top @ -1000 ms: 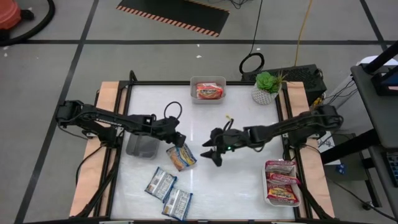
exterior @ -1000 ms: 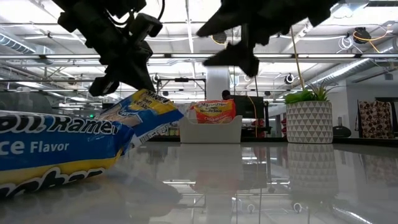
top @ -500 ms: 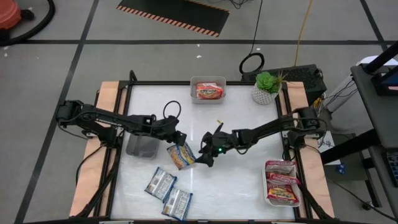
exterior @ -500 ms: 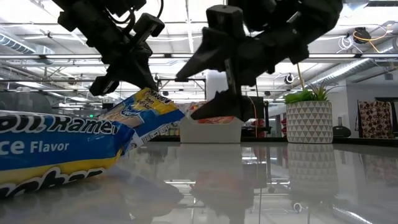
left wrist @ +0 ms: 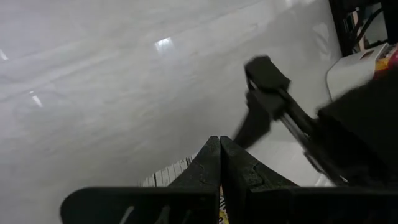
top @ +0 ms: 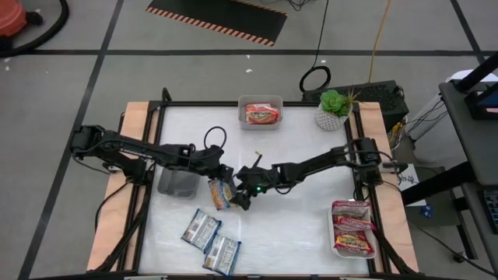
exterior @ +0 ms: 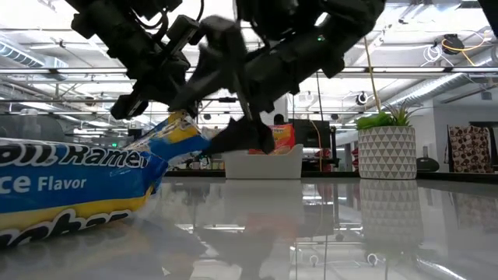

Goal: Sort Maruchan noodles
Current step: Put the top blue noodle pack into the black bin

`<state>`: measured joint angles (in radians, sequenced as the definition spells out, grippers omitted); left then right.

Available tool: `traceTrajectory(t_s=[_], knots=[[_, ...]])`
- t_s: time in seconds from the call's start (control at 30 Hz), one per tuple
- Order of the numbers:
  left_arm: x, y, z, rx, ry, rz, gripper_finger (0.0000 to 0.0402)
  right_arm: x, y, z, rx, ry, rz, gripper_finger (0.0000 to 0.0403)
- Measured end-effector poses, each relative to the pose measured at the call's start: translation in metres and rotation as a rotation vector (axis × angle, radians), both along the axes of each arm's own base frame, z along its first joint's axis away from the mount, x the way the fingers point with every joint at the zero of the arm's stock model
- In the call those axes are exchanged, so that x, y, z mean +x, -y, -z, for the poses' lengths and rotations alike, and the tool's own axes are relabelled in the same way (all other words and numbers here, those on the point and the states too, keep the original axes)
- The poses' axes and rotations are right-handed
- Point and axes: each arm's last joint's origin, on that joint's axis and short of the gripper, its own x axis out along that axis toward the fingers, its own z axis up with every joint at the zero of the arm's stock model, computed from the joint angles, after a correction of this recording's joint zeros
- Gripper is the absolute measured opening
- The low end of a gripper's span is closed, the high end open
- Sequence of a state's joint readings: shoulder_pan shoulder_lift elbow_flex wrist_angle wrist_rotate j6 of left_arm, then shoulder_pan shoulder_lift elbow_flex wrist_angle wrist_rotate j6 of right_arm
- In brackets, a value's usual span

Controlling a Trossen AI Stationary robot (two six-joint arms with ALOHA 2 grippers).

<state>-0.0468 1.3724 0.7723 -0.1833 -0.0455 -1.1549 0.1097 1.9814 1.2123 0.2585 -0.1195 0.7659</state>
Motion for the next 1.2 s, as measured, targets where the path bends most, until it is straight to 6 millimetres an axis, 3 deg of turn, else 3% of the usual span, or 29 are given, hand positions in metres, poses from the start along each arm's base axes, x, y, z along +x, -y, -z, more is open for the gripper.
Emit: traceTrajectory(t_s=[0.33,0.47,0.77,1.2], knots=[[-0.001,0.006,0.001,0.0,-0.016,0.018,0.0,0.006,0.024,0.0,0.004,-0.026,0.195,0.0337],[-0.001,0.006,0.001,0.002,-0.013,0.02,0.0,0.008,0.03,-0.002,0.014,-0.005,0.199,0.0316],[0.0,0.006,0.0,0.009,0.002,0.029,0.0,0.008,0.03,-0.002,0.049,0.0,0.152,0.0257],[0.0,0.006,0.0,-0.008,0.002,0.003,0.0,0.005,0.027,0.002,0.147,-0.026,0.202,0.0256]])
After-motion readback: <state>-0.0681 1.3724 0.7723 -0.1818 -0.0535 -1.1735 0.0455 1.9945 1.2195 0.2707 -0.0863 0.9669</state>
